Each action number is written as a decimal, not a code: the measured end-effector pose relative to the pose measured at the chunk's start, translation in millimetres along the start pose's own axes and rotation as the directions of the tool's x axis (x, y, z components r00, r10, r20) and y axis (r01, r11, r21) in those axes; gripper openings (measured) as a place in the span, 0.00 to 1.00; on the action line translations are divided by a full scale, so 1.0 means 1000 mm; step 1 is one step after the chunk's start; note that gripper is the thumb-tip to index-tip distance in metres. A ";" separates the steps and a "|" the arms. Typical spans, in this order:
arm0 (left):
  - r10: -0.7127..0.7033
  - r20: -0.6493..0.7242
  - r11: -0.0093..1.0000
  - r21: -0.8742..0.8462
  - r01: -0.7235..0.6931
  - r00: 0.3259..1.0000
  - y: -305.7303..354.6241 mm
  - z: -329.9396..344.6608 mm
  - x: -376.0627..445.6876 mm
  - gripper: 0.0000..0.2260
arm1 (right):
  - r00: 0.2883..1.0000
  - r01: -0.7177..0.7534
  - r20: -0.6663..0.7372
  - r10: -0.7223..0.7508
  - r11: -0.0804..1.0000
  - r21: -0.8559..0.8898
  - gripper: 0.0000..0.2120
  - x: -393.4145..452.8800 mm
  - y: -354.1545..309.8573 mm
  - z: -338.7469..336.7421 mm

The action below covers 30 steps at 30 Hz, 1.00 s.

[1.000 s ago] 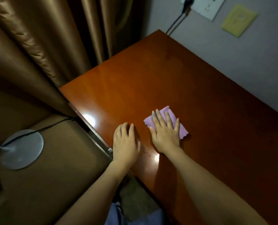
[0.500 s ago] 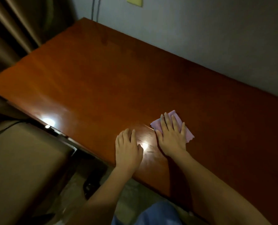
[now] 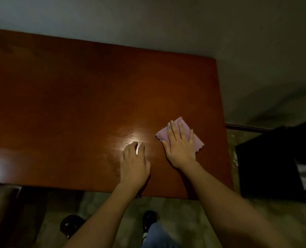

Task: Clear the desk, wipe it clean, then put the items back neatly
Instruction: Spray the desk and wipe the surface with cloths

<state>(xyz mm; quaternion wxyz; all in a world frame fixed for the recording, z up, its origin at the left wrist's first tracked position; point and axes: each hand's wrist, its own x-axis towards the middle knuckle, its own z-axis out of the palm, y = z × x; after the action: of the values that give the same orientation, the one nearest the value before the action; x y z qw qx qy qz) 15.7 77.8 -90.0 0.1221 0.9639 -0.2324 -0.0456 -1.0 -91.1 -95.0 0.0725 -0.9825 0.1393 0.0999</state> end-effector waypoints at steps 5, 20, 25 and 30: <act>0.119 0.012 0.993 -0.007 -0.119 0.993 0.045 0.015 0.000 0.21 | 0.991 -0.127 -0.033 0.129 0.991 0.051 0.38 -0.032 0.063 0.002; 0.198 0.088 0.980 -0.013 -0.198 0.976 0.065 0.014 -0.017 0.22 | 0.916 -0.396 -0.020 0.400 0.911 0.114 0.36 -0.090 0.088 0.023; 0.097 0.056 0.995 -0.028 -0.095 0.994 0.029 -0.007 -0.017 0.22 | 0.932 -0.361 0.002 0.362 0.929 0.086 0.37 -0.080 0.058 0.016; 0.009 0.021 1.000 0.018 -0.009 1.000 -0.018 -0.021 -0.014 0.21 | 0.975 -0.221 0.033 0.219 0.974 0.060 0.29 -0.043 0.005 0.009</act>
<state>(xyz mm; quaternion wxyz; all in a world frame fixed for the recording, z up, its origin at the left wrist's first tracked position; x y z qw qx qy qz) 14.0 104.8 -73.7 0.1112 0.9633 -0.2383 -0.0532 -44.5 -83.5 -95.2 0.0939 -0.9569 0.2493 0.1157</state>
